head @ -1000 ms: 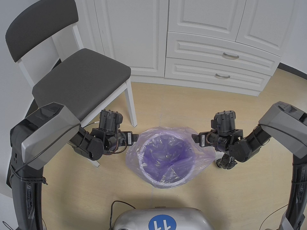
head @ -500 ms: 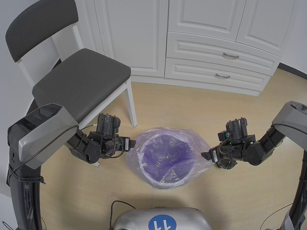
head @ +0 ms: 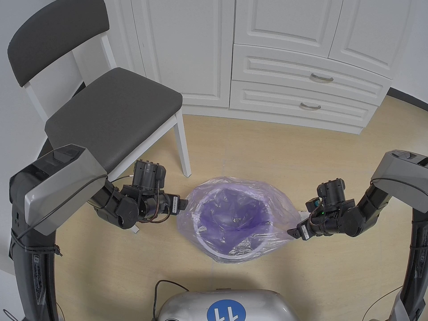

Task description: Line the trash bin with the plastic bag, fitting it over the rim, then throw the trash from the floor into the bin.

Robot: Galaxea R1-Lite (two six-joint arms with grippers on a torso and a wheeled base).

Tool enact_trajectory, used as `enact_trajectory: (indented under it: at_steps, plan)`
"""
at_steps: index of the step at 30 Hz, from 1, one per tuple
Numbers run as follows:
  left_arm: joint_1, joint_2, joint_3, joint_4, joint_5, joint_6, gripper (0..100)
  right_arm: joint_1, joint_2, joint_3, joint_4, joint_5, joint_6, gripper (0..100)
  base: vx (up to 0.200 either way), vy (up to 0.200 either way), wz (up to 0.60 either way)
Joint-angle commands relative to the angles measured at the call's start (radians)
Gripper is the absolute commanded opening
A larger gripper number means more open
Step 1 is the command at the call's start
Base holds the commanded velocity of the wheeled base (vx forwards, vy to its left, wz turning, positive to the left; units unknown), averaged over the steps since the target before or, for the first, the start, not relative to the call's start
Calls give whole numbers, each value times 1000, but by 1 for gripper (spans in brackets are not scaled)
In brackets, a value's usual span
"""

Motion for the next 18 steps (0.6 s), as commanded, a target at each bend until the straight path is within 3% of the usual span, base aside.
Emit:
enact_trajectory:
  at_steps: [1, 12, 18]
  plan:
    - [4, 29, 12, 1, 0, 20, 100, -1, 86, -31, -7, 1, 16, 100, 0, 0, 0]
    - [1, 143, -11, -17, -20, 36, 100, 57, 193, -77, -128, -5, 134, 100, 0, 0, 0]
    - [7, 190, -52, -16, -14, 33, 100, 60, 225, -93, -131, -13, 139, 100, 0, 0, 0]
